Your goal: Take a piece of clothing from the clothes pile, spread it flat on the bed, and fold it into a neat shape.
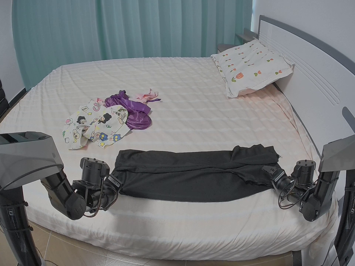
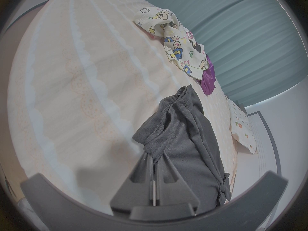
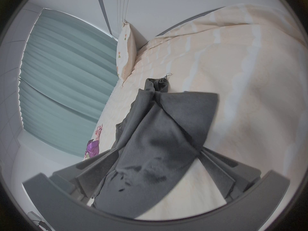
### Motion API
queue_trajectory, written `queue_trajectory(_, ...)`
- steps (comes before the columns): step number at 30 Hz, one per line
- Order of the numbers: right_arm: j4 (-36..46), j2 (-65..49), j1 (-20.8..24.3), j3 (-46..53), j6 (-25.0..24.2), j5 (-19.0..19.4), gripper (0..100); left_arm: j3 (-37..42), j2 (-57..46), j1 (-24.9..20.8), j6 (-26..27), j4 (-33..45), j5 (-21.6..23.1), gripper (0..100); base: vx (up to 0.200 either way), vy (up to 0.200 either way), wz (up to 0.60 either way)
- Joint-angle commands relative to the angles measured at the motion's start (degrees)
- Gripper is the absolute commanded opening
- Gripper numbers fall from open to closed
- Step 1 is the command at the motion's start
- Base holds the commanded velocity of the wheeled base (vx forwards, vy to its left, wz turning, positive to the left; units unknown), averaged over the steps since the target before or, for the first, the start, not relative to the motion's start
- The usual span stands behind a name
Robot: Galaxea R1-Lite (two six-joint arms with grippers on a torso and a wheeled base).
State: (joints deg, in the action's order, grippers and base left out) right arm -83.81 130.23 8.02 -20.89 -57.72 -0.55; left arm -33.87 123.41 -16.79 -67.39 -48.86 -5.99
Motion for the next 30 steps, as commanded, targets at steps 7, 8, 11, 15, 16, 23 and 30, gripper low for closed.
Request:
queue_trajectory(7,3.13,3.45,1.29,-5.74,0.77,-3.76,100,0.20,-0.18,0.00,-0.02,-0.01,0.01,0,0.000,0.000,0.00)
queue_trajectory(8,2.86,3.45,1.21,-5.56,0.77,-3.76,0,0.20,-0.18,0.00,-0.02,-0.01,0.01,0,0.000,0.000,0.00)
queue_trajectory(11,2.78,3.01,1.29,-4.86,0.68,-3.85,0,0.29,-0.18,0.09,-0.02,-0.01,0.01,0,0.000,0.000,0.00)
queue_trajectory(15,2.34,2.57,1.56,-3.71,0.68,-3.93,0,0.38,-0.71,0.00,-0.02,-0.01,0.01,0,0.000,0.000,0.00)
queue_trajectory(16,2.16,1.96,1.56,-3.19,0.68,-3.85,0,0.38,-1.06,0.09,-0.02,-0.01,0.01,0,0.000,0.000,0.00)
queue_trajectory(23,2.69,-0.86,1.91,-0.11,0.77,-3.93,0,0.82,-3.43,0.00,0.50,-0.01,-0.17,0,0.000,0.000,0.00)
queue_trajectory(30,2.25,-3.14,2.96,3.58,0.77,-4.29,0,1.61,-5.19,-0.26,0.94,0.61,-0.25,0,0.000,0.000,0.00)
